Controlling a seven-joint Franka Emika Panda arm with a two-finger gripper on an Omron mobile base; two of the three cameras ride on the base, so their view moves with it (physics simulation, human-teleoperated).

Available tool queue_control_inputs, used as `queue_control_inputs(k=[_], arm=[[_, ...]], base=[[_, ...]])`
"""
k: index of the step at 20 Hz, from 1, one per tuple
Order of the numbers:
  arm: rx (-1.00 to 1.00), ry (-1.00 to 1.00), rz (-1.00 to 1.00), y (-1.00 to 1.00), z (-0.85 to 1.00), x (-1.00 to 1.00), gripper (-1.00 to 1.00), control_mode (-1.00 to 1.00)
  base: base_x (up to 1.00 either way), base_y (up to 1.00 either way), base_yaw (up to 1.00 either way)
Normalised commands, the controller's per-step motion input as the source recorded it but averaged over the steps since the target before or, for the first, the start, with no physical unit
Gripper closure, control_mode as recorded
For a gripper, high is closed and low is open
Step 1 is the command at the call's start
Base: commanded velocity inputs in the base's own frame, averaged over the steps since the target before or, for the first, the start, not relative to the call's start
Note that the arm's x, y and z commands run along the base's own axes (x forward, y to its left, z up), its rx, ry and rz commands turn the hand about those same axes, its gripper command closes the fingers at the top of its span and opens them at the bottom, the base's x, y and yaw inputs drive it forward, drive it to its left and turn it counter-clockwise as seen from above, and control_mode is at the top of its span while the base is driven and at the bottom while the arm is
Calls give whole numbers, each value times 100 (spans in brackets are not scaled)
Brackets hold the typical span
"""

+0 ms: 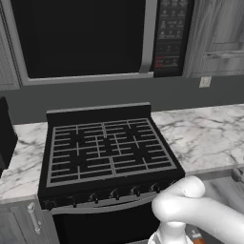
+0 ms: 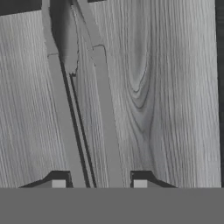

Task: Take the tongs from the drawer on the right and place them on the dining counter next to the tray containing the hot dog.

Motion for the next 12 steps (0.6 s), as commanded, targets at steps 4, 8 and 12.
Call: queue_control_inputs(k=[4, 8, 12], arm=[[0, 0, 0, 1, 52, -15, 100, -100], [0, -5, 0, 0, 31, -38, 100, -100], [0, -7, 0, 0, 13, -76, 100, -100]], base=[[0, 0, 0], [0, 0, 0], [0, 0, 0]])
